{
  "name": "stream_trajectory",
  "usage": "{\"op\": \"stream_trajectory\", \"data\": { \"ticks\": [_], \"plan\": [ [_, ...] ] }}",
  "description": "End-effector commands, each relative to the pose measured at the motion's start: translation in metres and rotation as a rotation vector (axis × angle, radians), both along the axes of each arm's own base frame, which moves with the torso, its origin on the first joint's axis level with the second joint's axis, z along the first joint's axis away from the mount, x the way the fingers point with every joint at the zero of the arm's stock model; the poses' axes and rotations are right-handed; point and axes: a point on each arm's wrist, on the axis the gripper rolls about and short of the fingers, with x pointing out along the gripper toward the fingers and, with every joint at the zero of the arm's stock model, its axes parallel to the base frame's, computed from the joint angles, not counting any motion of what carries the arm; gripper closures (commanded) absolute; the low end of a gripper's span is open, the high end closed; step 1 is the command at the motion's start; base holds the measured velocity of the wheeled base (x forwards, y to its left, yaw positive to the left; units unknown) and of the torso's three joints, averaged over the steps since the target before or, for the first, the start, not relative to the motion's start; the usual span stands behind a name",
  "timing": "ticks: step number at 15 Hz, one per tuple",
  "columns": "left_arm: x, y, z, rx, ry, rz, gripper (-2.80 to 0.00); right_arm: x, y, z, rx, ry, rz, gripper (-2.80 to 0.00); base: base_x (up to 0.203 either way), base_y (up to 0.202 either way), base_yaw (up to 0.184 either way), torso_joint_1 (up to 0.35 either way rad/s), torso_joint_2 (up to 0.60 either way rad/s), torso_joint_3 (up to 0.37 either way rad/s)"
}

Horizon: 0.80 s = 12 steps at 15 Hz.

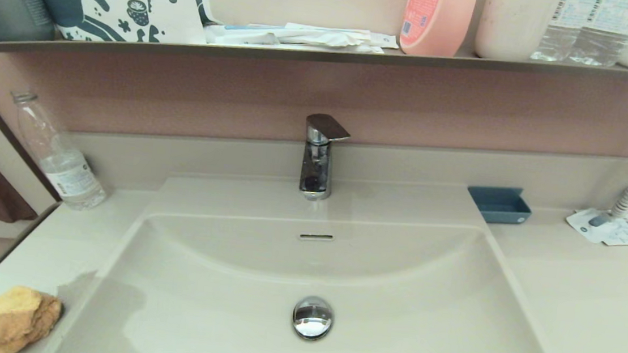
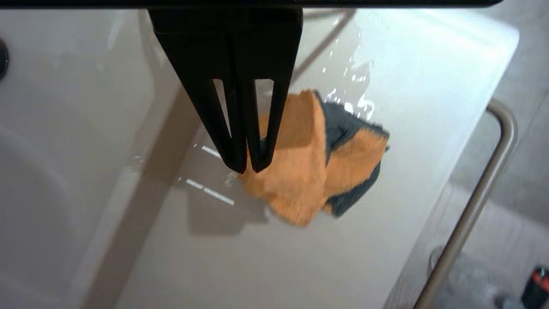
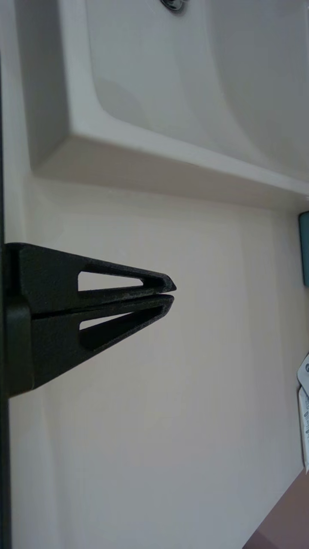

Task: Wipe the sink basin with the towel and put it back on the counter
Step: Pick up the cloth

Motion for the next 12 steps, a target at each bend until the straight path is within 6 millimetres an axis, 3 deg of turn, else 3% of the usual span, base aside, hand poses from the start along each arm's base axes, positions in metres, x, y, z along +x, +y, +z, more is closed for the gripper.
{"op": "stream_trajectory", "data": {
  "ticks": [1, 2, 3, 9, 12],
  "plan": [
    [0.004, 0.007, -0.005, -0.033, 0.059, 0.039, 0.00, 0.000, 0.000, 0.000, 0.001, 0.000, -0.001, 0.00, 0.000, 0.000, 0.000, 0.000, 0.00, 0.000],
    [0.001, 0.006, -0.005, -0.043, 0.065, 0.035, 0.00, 0.000, 0.000, 0.000, 0.000, 0.001, 0.000, 0.00, 0.000, 0.000, 0.000, 0.000, 0.00, 0.000],
    [0.000, 0.005, -0.005, -0.058, 0.063, 0.016, -2.80, 0.000, 0.000, 0.000, 0.001, 0.000, 0.000, 0.00, 0.000, 0.000, 0.000, 0.000, 0.00, 0.000],
    [0.012, 0.007, -0.014, -0.076, 0.180, 0.019, -2.80, 0.000, 0.000, 0.000, 0.001, 0.001, -0.001, 0.00, 0.000, 0.000, 0.000, 0.000, 0.00, 0.000],
    [0.017, 0.019, -0.023, -0.096, 0.235, 0.072, -2.80, 0.000, 0.000, 0.000, 0.001, 0.000, 0.000, 0.00, 0.000, 0.000, 0.000, 0.000, 0.00, 0.000]
  ]
}}
